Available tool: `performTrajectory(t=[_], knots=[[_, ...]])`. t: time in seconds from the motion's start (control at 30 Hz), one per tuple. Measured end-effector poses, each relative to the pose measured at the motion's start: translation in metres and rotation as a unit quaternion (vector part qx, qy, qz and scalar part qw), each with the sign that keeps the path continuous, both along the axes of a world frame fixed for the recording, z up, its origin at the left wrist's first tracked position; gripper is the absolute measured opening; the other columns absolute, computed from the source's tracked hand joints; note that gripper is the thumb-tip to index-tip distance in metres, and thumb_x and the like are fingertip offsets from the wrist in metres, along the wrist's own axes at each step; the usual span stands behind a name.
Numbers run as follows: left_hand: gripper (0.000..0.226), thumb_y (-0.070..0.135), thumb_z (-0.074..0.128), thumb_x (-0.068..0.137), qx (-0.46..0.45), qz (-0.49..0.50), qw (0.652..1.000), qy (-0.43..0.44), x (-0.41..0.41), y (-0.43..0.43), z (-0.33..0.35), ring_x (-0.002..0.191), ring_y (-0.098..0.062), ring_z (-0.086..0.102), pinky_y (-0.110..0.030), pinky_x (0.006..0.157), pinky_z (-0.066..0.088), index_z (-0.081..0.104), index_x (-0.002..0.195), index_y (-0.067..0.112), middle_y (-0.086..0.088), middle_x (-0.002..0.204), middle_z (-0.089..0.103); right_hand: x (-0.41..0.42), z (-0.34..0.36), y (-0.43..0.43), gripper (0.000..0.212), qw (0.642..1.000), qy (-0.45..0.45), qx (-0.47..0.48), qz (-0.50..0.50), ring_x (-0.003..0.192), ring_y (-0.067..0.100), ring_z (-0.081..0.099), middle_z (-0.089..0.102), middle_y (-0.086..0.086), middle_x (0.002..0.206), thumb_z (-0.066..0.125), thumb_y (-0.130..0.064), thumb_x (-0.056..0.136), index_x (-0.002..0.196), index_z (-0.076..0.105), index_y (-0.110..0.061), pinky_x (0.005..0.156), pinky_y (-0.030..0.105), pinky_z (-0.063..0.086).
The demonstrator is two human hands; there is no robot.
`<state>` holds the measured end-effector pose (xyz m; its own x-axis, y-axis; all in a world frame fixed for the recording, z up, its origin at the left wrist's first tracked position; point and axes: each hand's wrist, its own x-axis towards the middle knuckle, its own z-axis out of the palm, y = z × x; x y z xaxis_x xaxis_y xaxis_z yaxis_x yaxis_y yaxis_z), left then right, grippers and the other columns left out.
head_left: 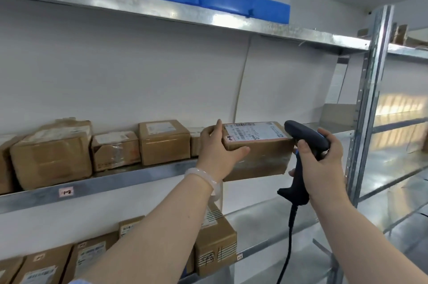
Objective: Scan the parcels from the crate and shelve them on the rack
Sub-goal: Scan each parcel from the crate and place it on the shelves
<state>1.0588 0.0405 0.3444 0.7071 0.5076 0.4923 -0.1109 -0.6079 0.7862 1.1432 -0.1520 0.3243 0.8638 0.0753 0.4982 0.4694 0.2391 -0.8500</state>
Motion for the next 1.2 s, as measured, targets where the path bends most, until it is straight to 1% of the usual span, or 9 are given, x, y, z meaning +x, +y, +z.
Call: performTrajectory(t=[0.13, 0.27, 0.43, 0.6, 0.73, 0.9, 1.0, 1.13, 1.2], knots=[[0.103, 0.042, 0.077, 0.083, 0.005, 0.041, 0.999, -0.007, 0.046, 0.002, 0.010, 0.125, -0.006, 0.037, -0.018, 0.104, 0.029, 0.011, 0.160, 0.025, 0.009, 0.142, 0.025, 0.057, 0.014, 0.010, 0.040, 1.000, -0.010, 0.002, 0.023, 0.066, 0.029, 0.069, 0.062, -0.016, 0.106, 0.065, -0.036, 0.092, 0.105, 0.042, -0.066, 0.053, 0.030, 0.057], [0.096, 0.045, 0.073, 0.086, 0.021, 0.082, 0.996, -0.005, 0.083, 0.011, 0.013, 0.117, -0.001, 0.034, -0.018, 0.099, 0.029, 0.015, 0.159, 0.025, 0.008, 0.146, 0.028, 0.106, 0.021, 0.026, 0.041, 0.998, -0.018, 0.003, 0.053, 0.073, 0.033, 0.069, 0.066, -0.017, 0.098, 0.065, -0.036, 0.091, 0.107, 0.043, -0.066, 0.072, 0.051, 0.060], [0.085, 0.049, 0.067, 0.089, 0.086, 0.163, 0.982, 0.045, 0.111, 0.028, 0.014, 0.137, -0.012, 0.038, -0.028, 0.111, 0.032, 0.023, 0.157, 0.024, 0.005, 0.154, 0.035, 0.149, 0.019, 0.055, 0.043, 0.995, -0.009, -0.002, 0.103, 0.103, 0.034, 0.065, 0.062, -0.006, 0.120, 0.065, -0.035, 0.092, 0.125, 0.042, -0.051, 0.090, 0.055, 0.054], [0.074, 0.059, 0.058, 0.091, 0.155, 0.256, 0.949, 0.099, 0.121, 0.039, 0.013, 0.136, -0.023, 0.040, -0.043, 0.112, 0.037, 0.034, 0.152, 0.027, 0.005, 0.147, 0.048, 0.177, 0.013, 0.081, 0.044, 0.991, -0.015, -0.010, 0.130, 0.108, 0.030, 0.063, 0.059, -0.010, 0.123, 0.064, -0.034, 0.093, 0.127, 0.040, -0.049, 0.096, 0.050, 0.051], [0.055, 0.062, 0.052, 0.092, 0.234, 0.344, 0.901, 0.121, 0.125, 0.046, 0.016, 0.123, -0.025, 0.047, -0.040, 0.099, 0.041, 0.049, 0.138, 0.032, 0.008, 0.131, 0.058, 0.189, 0.011, 0.100, 0.044, 0.988, -0.029, -0.014, 0.153, 0.101, -0.002, 0.058, 0.054, -0.028, 0.110, 0.064, -0.033, 0.094, 0.126, 0.040, -0.050, 0.083, 0.026, 0.047], [0.061, 0.054, 0.050, 0.097, 0.278, 0.390, 0.866, 0.145, 0.135, 0.051, 0.012, 0.143, -0.024, 0.027, -0.046, 0.114, 0.030, 0.029, 0.151, 0.037, 0.003, 0.157, 0.032, 0.193, 0.003, 0.117, 0.044, 0.983, -0.035, -0.036, 0.177, 0.087, -0.026, 0.052, 0.054, -0.034, 0.106, 0.064, -0.030, 0.094, 0.125, 0.039, -0.048, 0.066, 0.006, 0.041], [0.065, 0.043, 0.054, 0.098, 0.392, 0.383, 0.830, 0.104, 0.137, 0.039, -0.009, 0.151, -0.030, 0.013, -0.051, 0.122, 0.014, 0.024, 0.156, 0.034, -0.004, 0.166, 0.016, 0.194, -0.004, 0.118, 0.044, 0.983, -0.044, -0.027, 0.178, 0.089, -0.027, 0.051, 0.056, -0.045, 0.098, 0.064, -0.031, 0.093, 0.125, 0.039, -0.047, 0.063, -0.003, 0.038], [0.067, 0.049, 0.056, 0.092, 0.483, 0.361, 0.788, 0.123, 0.142, 0.031, -0.040, 0.153, -0.033, 0.008, -0.056, 0.122, 0.005, 0.035, 0.153, 0.031, -0.005, 0.167, 0.015, 0.194, -0.012, 0.120, 0.043, 0.981, -0.059, -0.036, 0.183, 0.089, -0.003, 0.063, 0.055, -0.047, 0.099, 0.065, -0.034, 0.093, 0.121, 0.038, -0.054, 0.071, 0.017, 0.048], [0.068, 0.053, 0.056, 0.091, 0.474, 0.370, 0.783, 0.157, 0.145, 0.035, -0.041, 0.154, -0.032, 0.000, -0.054, 0.122, -0.001, 0.035, 0.153, 0.032, -0.003, 0.168, 0.009, 0.195, -0.013, 0.122, 0.044, 0.978, -0.074, -0.043, 0.188, 0.089, -0.006, 0.061, 0.053, -0.049, 0.099, 0.065, -0.033, 0.093, 0.122, 0.038, -0.052, 0.070, 0.019, 0.046]])
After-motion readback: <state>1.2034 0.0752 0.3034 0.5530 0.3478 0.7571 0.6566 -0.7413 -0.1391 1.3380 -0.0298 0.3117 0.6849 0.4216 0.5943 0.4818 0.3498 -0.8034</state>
